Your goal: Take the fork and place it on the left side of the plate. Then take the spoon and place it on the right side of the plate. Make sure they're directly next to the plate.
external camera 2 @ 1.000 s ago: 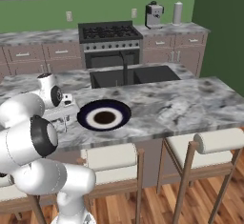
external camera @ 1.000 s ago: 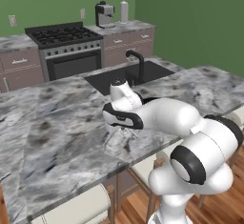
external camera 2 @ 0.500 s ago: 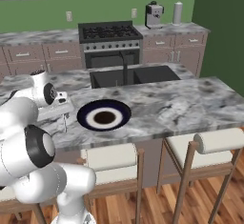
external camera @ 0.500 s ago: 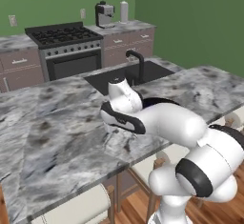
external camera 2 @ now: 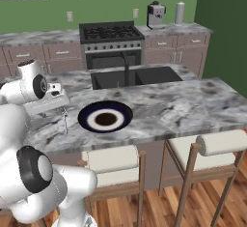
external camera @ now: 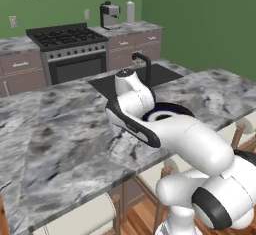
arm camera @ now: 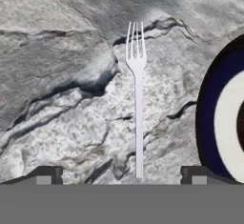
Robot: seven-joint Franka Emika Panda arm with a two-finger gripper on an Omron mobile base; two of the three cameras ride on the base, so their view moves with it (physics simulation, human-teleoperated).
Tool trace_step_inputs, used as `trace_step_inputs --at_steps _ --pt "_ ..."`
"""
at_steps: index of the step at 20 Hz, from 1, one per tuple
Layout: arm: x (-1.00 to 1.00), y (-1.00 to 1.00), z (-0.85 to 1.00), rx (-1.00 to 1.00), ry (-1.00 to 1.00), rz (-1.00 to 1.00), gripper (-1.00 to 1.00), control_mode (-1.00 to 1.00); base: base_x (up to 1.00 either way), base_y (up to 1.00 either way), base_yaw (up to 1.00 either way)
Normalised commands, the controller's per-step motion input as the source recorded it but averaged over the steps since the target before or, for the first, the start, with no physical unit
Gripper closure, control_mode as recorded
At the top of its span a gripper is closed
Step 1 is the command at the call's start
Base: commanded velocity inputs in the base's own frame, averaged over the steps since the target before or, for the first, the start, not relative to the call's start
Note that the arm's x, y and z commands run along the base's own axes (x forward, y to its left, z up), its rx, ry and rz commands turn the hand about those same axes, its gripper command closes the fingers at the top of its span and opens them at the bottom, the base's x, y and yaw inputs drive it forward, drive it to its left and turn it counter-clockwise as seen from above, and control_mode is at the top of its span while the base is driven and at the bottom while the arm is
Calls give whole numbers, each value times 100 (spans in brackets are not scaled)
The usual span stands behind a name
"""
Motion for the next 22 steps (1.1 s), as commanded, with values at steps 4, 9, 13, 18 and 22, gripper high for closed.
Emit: trace_step_inputs --at_steps 4,9,13,18,22 --pt "-45 0 49 0 -4 0 -100 -100 0 0 0" --pt "-85 -3 44 4 -7 0 -100 -100 0 0 0" --pt "-100 -11 43 6 -8 1 -100 -100 0 0 0" --pt "-100 -46 32 11 -3 0 -100 -100 0 0 0" --pt "-100 -68 26 12 -6 0 -100 -100 0 0 0"
